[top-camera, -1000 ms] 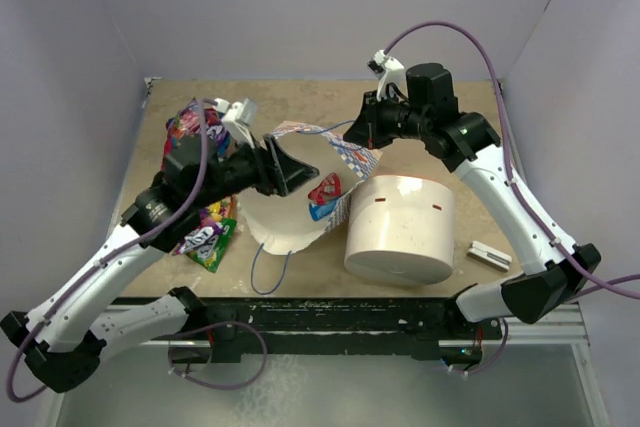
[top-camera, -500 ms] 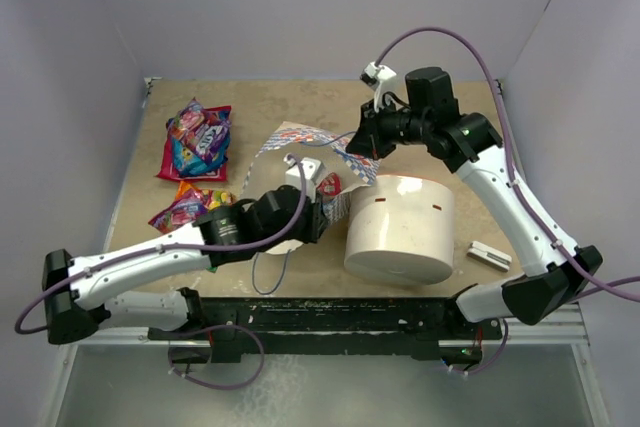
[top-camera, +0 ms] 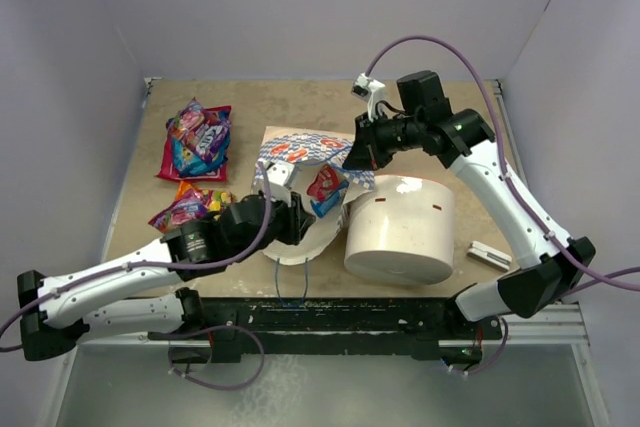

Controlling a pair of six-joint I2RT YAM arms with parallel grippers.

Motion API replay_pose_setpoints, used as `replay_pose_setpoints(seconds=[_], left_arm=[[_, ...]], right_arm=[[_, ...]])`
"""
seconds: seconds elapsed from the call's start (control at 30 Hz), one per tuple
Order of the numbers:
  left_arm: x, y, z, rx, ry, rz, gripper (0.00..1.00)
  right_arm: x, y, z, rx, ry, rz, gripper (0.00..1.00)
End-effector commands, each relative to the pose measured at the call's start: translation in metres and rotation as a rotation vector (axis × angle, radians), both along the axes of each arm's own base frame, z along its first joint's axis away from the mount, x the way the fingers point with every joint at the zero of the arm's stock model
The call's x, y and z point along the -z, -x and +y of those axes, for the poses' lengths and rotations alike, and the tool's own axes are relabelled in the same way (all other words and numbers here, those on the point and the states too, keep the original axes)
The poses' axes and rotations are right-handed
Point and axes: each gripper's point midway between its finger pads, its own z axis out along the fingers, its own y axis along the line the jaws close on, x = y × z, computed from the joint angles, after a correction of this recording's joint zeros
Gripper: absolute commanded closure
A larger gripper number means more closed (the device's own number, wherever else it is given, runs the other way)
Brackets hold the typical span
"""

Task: Take the snacks out of the paper bag
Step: Take out the snack from the paper bag.

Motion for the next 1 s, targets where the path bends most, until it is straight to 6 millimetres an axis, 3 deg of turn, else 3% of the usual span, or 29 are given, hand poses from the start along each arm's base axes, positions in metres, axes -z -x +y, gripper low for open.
replay_pose_setpoints(seconds=[0.0,0.13,0.23,0.47,0.73,0.9,0.97], left_arm=[[0.018,-0.019,-0.011,0.012,-0.12,-0.092,0.74],[0.049,-0.032,-0.021,0.017,-0.218,-0.136,0.87],[0.072,-0.04,-0.023,0.007,-0.274,-0.157,0.9],[0.101,-0.054,-0.026,-0.043,-0.325,-0.181,0.84],[0.137,-0.096,-0.022,-0.168,-0.402,-0.2,0.84],[0.148,-0.122,-0.023,-0.199,-0.41,-0.181,0.85],[0.152,-0.134,-0.02,-0.218,-0.414,-0.171,0.8]], right_arm=[[-0.013,0.009,-0.004,0.005,0.002,0.008,1.0],[-0.021,0.003,0.0,0.044,-0.026,0.026,1.0],[-0.025,0.001,0.001,0.058,-0.032,0.036,1.0],[-0.036,-0.005,0.004,0.082,-0.054,0.032,1.0],[-0.041,-0.006,0.01,0.079,-0.089,0.041,1.0],[-0.043,-0.004,0.011,0.068,-0.094,0.047,1.0],[-0.042,-0.004,0.01,0.065,-0.086,0.049,1.0]])
